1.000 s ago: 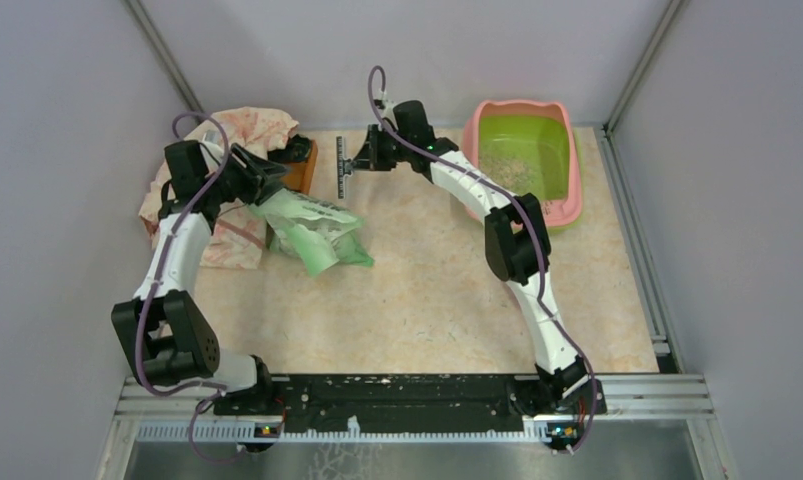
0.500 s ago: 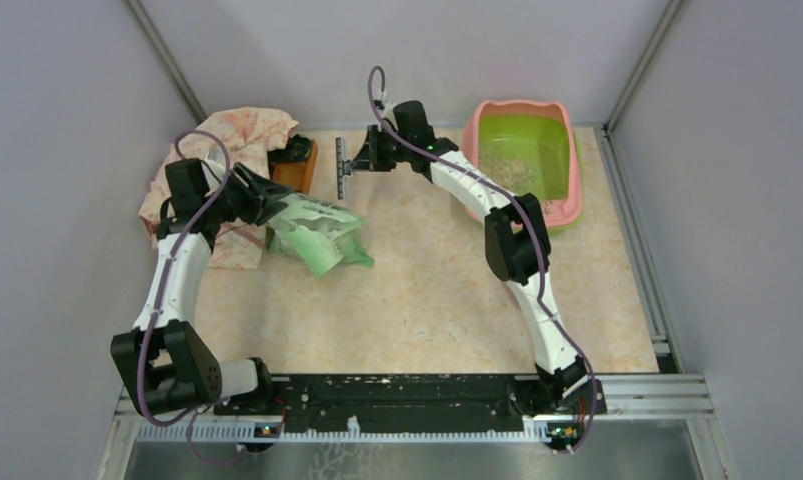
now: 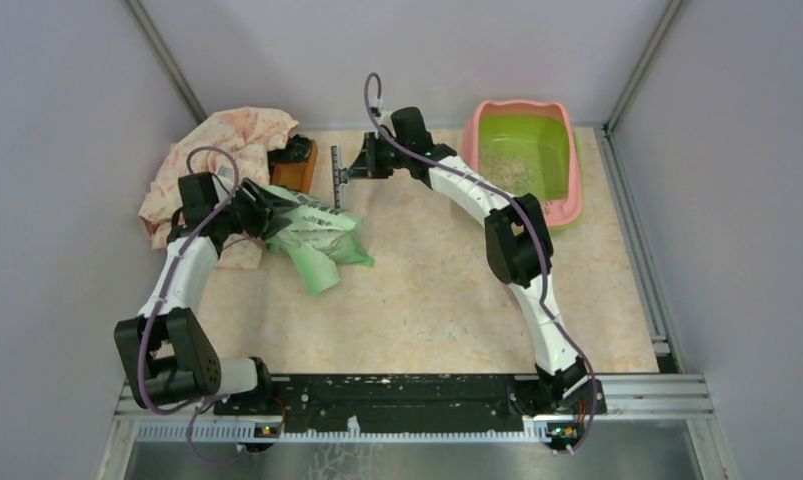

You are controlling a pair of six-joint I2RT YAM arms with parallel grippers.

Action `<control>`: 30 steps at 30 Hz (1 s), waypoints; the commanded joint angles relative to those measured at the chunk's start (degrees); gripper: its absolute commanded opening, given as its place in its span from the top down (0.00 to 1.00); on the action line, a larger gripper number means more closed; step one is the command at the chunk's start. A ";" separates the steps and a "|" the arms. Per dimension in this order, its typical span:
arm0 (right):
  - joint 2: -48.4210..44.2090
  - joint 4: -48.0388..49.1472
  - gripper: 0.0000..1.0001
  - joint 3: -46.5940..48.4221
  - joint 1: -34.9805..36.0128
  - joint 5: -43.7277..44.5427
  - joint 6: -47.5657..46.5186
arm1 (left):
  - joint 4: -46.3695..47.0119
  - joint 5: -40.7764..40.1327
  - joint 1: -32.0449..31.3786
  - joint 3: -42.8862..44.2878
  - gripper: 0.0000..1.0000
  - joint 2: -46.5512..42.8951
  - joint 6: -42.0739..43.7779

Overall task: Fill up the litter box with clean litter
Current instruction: Clamp the cat litter bag at the center of the board.

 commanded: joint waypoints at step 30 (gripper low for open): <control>-10.10 5.99 1.00 -5.30 2.58 -4.24 -1.68 | -5.09 -3.12 -2.56 15.93 0.91 18.75 1.06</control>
